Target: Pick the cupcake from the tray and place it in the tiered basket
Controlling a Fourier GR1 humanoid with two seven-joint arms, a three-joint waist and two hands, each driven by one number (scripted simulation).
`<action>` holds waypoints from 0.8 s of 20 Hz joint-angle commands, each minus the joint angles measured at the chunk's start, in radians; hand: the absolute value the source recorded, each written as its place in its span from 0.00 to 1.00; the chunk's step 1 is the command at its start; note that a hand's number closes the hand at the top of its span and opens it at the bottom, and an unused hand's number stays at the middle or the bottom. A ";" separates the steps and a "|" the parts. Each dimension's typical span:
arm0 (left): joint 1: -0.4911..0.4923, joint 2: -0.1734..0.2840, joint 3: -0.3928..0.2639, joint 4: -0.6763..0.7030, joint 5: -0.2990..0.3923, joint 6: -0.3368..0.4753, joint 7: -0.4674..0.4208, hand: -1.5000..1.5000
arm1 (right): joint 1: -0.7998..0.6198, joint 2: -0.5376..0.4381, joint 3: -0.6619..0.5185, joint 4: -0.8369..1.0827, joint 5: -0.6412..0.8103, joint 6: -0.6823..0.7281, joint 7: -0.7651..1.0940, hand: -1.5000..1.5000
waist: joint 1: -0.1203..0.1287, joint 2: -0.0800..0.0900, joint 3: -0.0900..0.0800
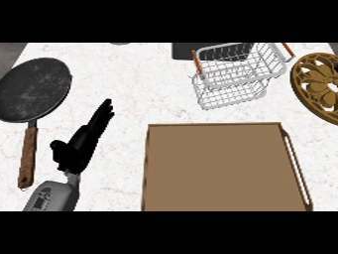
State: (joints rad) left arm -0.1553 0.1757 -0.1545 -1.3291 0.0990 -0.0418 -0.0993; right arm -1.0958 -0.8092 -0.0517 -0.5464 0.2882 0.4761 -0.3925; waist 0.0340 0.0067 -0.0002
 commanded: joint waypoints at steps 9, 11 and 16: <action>0.025 -0.052 -0.029 -0.052 -0.040 0.032 0.031 0.50 | -0.200 0.229 0.037 0.068 0.064 -0.029 0.189 1.00 | -0.004 -0.002 0.000; 0.042 -0.022 -0.006 -0.030 -0.036 0.007 0.000 0.50 | -0.238 0.266 0.047 0.079 0.080 -0.037 0.232 1.00 | -0.004 -0.002 0.000; -0.016 -0.014 0.006 -0.031 -0.026 -0.017 0.042 0.50 | -0.266 0.401 0.052 0.149 0.105 -0.130 0.250 1.00 | 0.007 0.003 0.000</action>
State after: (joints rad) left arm -0.1717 0.1633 -0.1370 -1.3169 0.0791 -0.0577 -0.0919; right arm -1.3491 -0.5018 -0.0113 -0.4368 0.3698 0.4090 -0.1606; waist 0.0314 0.0078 -0.0006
